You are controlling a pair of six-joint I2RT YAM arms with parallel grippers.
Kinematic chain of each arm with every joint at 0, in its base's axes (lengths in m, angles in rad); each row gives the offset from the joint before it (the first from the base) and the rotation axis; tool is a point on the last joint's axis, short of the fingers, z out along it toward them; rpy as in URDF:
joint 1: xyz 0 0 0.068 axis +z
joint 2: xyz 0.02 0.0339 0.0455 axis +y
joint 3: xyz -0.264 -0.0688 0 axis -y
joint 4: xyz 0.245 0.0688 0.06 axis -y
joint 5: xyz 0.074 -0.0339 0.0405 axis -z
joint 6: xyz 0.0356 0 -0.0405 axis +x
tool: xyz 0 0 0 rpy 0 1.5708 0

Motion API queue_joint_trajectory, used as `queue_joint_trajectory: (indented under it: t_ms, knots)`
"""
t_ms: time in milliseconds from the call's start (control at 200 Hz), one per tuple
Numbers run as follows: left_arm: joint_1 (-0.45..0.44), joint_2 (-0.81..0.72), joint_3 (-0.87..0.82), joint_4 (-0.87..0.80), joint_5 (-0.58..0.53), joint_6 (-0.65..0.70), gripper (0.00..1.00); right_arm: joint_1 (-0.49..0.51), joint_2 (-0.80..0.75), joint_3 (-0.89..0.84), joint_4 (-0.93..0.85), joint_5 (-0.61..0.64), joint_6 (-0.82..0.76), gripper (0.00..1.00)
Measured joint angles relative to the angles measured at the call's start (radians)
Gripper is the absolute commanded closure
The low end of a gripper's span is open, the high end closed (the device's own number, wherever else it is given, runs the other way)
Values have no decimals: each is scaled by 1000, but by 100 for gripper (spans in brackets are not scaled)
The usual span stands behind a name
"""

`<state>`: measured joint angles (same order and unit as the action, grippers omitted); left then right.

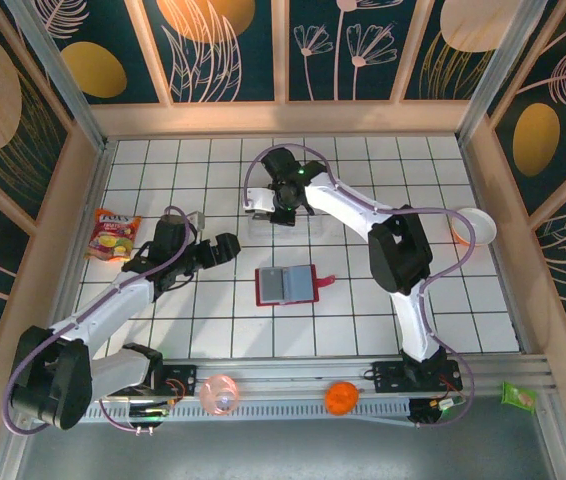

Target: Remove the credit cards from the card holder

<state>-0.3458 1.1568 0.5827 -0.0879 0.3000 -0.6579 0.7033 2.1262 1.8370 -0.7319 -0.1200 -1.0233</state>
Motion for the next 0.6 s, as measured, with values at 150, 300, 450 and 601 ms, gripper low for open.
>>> queue_joint_trajectory:
  t_ms: [150,300,450,601]
  knots:
    - [0,1,-2,3,6,0,1,0,0,-3,4,0,0,100]
    - [0,1,-2,7,6,0,1,2,0,-19,22,0,0,100]
    - [1,1,-2,10,7,0,1,5,0,-21,33,1,0,100]
    - [1,1,-3,10,7,0,1,8,0,-21,50,9,1,100]
